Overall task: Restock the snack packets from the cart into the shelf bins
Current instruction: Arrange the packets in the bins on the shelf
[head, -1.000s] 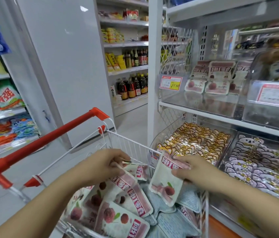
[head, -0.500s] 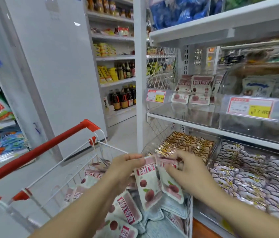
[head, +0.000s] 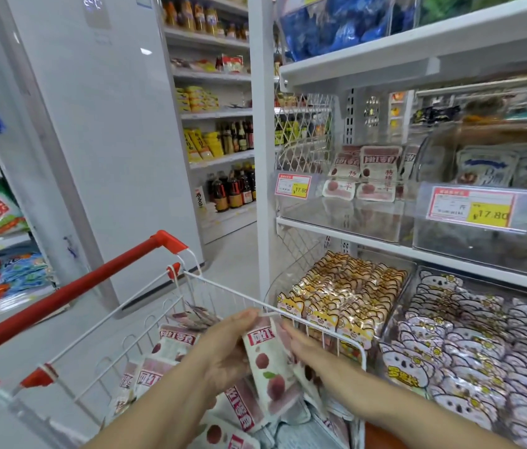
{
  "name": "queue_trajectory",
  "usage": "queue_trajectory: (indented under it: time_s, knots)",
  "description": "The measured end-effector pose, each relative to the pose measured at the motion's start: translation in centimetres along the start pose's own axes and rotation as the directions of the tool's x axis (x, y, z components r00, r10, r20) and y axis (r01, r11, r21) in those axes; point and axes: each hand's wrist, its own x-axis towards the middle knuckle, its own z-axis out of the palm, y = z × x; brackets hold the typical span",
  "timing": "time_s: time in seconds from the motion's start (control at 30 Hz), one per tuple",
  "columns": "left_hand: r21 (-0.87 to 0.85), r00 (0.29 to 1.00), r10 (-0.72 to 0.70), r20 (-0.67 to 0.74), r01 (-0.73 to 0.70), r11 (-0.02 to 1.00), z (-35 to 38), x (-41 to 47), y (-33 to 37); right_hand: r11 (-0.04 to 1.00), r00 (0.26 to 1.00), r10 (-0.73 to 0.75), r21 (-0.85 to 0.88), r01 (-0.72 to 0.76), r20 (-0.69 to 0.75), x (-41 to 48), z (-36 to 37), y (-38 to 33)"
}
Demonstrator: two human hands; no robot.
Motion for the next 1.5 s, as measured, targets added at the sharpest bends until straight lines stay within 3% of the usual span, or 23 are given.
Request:
queue_trajectory:
  time_s: [0.13, 0.33, 0.47, 0.57, 0.63, 0.73, 0.87, 1.03, 1.23, 1.4, 1.5]
  knots:
    - [-0.038, 1.0, -0.004, 0.02, 0.005, 0.999, -0.1, 0.0, 0.4, 0.991, 0.998, -0.053, -0.125, 0.056, 0.023, -0.4, -0.3, 0.2]
    - [-0.044, 0.996, 0.032, 0.086, -0.028, 0.999, 0.5, -0.4, 1.1, 0.992, 0.981, -0.105, 0.058, 0.116, -0.161, -0.2, -0.8, 0.2]
    - [0.043, 0.973, 0.042, 0.226, -0.053, 0.998, 1.5, -1.1, 1.4, 0.971, 0.961, -0.073, 0.2, 0.13, -0.268, 0.0, -2.2, -1.2]
    - [0.195, 0.92, 0.139, 0.368, -0.222, 0.955, 2.5, -2.0, 1.0, 0.922, 0.92, -0.082, 0.322, 0.216, -0.383, 0.5, -3.2, -2.4]
    - [0.371, 0.867, 0.23, 0.443, -0.41, 0.833, 3.1, -2.3, 0.6, 0.915, 0.893, -0.069, 0.329, 0.234, -0.444, 0.7, -4.1, -3.5]
    - [0.472, 0.823, 0.383, 0.419, -0.557, 0.683, 4.2, -2.5, 1.0, 0.949, 0.87, -0.066, 0.237, 0.206, -0.488, 0.6, -5.1, -5.2]
    - [0.418, 0.781, 0.472, 0.409, -0.62, 0.664, 4.8, -2.7, 2.5, 0.991, 0.854, -0.105, 0.013, 0.129, -0.51, -0.9, -6.5, -8.5]
    - [0.403, 0.755, 0.464, 0.463, -0.646, 0.649, 5.3, -3.2, 5.1, 0.966, 0.854, -0.256, -0.142, 0.214, -0.452, -3.4, -10.1, -13.6]
    - [0.458, 0.647, 0.497, 0.578, -0.761, 0.459, 8.7, -3.6, 10.6, 0.785, 0.86, -0.419, -0.593, 0.182, -0.292, -4.0, -16.1, -19.9]
    - [0.49, 0.548, 0.528, 0.649, -0.832, 0.261, 13.7, -2.0, 16.6, 0.674, 0.797, -0.497, -0.731, 0.106, -0.343, -2.6, -21.3, -23.8]
    - [0.525, 0.526, 0.477, 0.704, -0.838, 0.149, 17.0, -0.4, 19.8, 0.676, 0.771, -0.502, -0.733, 0.068, -0.392, -0.9, -24.9, -24.0]
